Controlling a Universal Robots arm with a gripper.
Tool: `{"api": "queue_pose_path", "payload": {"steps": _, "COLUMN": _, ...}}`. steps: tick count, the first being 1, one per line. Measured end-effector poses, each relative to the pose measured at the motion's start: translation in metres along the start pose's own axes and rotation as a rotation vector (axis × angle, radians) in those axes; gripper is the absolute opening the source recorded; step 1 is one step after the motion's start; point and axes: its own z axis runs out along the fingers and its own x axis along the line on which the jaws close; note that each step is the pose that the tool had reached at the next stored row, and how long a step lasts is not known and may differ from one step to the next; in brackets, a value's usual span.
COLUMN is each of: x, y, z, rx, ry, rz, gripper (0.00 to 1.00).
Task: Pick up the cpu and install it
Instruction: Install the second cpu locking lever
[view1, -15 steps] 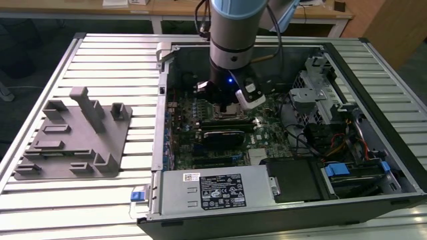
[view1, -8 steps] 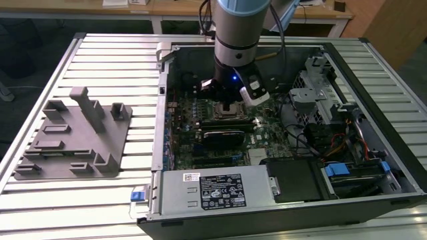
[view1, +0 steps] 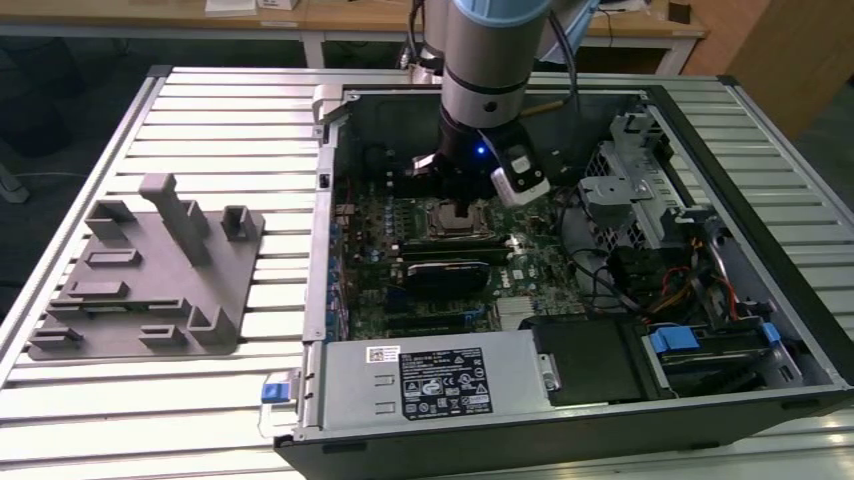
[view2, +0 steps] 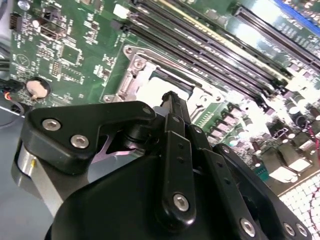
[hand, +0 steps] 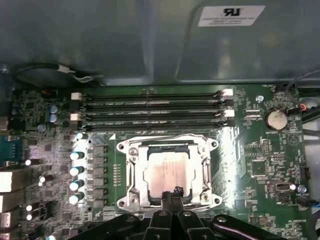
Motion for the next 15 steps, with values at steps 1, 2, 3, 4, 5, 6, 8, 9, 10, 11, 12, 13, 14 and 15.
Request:
{"api": "queue_pose_path", "payload": {"steps": 1, "x": -0.0009, "y": 0.0005, "z": 0.0001, "rx": 0.0001, "ry": 0.0001, "rz": 0.000, "gripper": 0.11}}
{"api": "queue_pose_path", "payload": {"steps": 2, "x": -0.0015, "y": 0.0009, "z": 0.0001, "rx": 0.0001, "ry": 0.0001, "rz": 0.000, "gripper": 0.11}}
{"api": "queue_pose_path", "payload": {"steps": 3, "x": -0.0019, "y": 0.0012, "z": 0.0002, "rx": 0.0001, "ry": 0.0001, "rz": 0.000, "gripper": 0.11}}
{"api": "queue_pose_path", "payload": {"steps": 4, "x": -0.0025, "y": 0.0017, "z": 0.0002, "rx": 0.0001, "ry": 0.0002, "rz": 0.000, "gripper": 0.11}}
{"api": "queue_pose_path", "payload": {"steps": 5, "x": -0.0031, "y": 0.0022, "z": 0.0003, "rx": 0.0001, "ry": 0.0002, "rz": 0.000, "gripper": 0.11}}
{"api": "queue_pose_path", "payload": {"steps": 6, "x": -0.0035, "y": 0.0028, "z": 0.0004, "rx": 0.0001, "ry": 0.0002, "rz": 0.000, "gripper": 0.11}}
{"api": "queue_pose_path", "payload": {"steps": 8, "x": -0.0041, "y": 0.0041, "z": 0.0006, "rx": 0.0002, "ry": 0.0002, "rz": 0.000, "gripper": 0.11}}
{"api": "queue_pose_path", "payload": {"steps": 9, "x": -0.0043, "y": 0.0047, "z": 0.0007, "rx": 0.0002, "ry": 0.0002, "rz": 0.000, "gripper": 0.11}}
{"api": "queue_pose_path", "payload": {"steps": 10, "x": -0.0045, "y": 0.0054, "z": 0.0008, "rx": 0.0002, "ry": 0.0002, "rz": 0.000, "gripper": 0.11}}
{"api": "queue_pose_path", "payload": {"steps": 11, "x": -0.0045, "y": 0.0060, "z": 0.0009, "rx": 0.0001, "ry": 0.0002, "rz": 0.000, "gripper": 0.11}}
{"api": "queue_pose_path", "payload": {"steps": 12, "x": -0.0046, "y": 0.0063, "z": 0.0009, "rx": 0.0001, "ry": 0.0002, "rz": 0.000, "gripper": 0.11}}
{"api": "queue_pose_path", "payload": {"steps": 13, "x": -0.0046, "y": 0.0063, "z": 0.0009, "rx": 0.0001, "ry": 0.0003, "rz": 0.000, "gripper": 0.11}}
{"api": "queue_pose_path", "payload": {"steps": 14, "x": -0.0046, "y": 0.0064, "z": 0.0010, "rx": 0.0001, "ry": 0.0002, "rz": 0.000, "gripper": 0.11}}
{"api": "queue_pose_path", "payload": {"steps": 15, "x": -0.0047, "y": 0.0065, "z": 0.0010, "rx": 0.0001, "ry": 0.0002, "rz": 0.000, "gripper": 0.11}}
